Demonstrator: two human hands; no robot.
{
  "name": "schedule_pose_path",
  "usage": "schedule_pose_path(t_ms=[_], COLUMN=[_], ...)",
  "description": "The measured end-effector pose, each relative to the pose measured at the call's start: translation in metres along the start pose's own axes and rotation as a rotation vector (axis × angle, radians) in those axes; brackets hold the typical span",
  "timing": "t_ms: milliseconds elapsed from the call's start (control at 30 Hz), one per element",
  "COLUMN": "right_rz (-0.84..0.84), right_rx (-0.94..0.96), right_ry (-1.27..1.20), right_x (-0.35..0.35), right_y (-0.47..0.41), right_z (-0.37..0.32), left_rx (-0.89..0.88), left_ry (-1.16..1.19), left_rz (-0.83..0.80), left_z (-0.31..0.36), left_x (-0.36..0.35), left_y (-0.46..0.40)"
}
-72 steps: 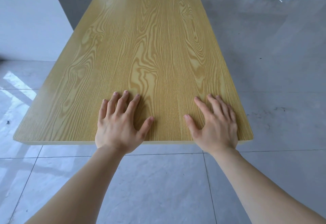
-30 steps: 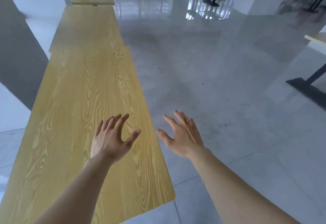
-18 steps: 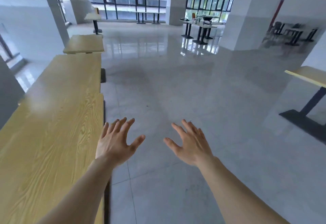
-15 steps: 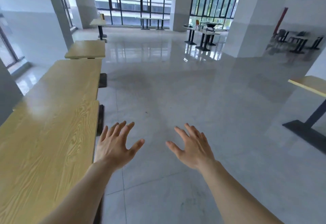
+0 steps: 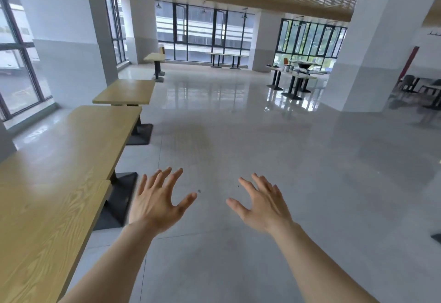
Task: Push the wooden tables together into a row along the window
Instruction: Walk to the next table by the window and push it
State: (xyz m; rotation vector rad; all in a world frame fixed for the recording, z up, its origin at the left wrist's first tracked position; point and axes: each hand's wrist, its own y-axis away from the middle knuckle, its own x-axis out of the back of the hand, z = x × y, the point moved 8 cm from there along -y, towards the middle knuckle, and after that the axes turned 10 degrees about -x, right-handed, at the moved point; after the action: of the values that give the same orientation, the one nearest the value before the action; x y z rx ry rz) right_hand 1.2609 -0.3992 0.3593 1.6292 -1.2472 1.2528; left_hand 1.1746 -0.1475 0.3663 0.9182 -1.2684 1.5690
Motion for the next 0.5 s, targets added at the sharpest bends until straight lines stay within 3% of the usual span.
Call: schedule_pose_path(t_ms=[500], right_rz=[0.007], right_rx=[0.075], right_ry=[-0.062], right_x=[0.02], right_y=[-0.467], right_z=[-0.03], left_rx=[0.026], left_ry=[-0.034], left_rz=[0.026], left_z=[-0.109], left_x=[-0.086], left_y=[-0.434])
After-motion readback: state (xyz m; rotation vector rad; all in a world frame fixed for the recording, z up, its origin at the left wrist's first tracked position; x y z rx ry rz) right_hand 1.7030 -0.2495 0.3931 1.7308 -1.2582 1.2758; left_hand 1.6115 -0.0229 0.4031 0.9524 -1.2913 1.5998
